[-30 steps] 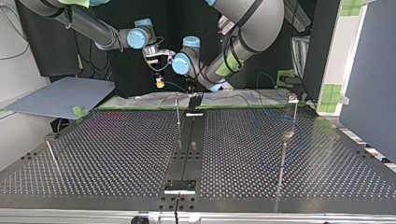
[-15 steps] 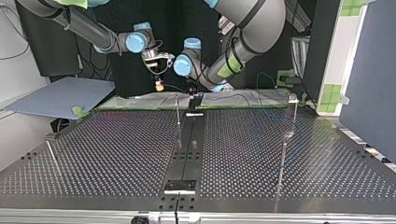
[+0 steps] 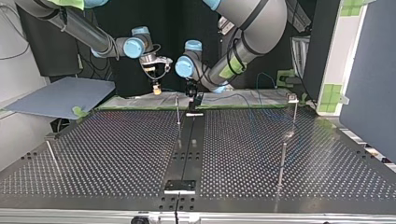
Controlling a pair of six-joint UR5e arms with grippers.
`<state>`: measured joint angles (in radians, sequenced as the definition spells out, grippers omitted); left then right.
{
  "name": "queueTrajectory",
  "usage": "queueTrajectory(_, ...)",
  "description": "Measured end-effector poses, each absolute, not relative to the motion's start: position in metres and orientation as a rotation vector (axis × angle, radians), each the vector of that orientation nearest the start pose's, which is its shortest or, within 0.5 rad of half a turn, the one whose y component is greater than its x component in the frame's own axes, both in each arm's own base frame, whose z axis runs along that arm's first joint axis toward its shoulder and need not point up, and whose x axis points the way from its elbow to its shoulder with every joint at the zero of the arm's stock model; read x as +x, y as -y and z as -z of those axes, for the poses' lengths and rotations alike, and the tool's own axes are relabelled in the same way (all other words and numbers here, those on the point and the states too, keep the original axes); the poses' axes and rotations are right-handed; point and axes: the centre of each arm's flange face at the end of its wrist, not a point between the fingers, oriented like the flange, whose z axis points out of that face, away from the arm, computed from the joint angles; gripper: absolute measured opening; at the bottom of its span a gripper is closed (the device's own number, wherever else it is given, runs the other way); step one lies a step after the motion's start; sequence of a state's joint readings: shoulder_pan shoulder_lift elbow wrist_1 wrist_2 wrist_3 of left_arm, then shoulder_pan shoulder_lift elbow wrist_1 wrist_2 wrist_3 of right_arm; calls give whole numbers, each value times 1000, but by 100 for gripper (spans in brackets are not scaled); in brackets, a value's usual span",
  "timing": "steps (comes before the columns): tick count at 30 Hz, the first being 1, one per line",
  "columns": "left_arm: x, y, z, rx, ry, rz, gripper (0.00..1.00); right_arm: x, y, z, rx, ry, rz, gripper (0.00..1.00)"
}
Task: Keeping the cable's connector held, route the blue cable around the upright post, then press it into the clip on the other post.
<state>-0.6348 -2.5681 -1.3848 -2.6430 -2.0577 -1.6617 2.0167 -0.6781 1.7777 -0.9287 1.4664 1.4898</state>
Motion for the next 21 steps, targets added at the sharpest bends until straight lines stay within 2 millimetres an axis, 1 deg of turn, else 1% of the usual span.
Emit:
queueTrajectory(7,502,468,13,156,-1835,51,0,380,478,33,1774,931,-1433,0)
queueTrajectory(21,512,463,13,182,-1830,71,0,385,491,23,1771,928,-1438,0)
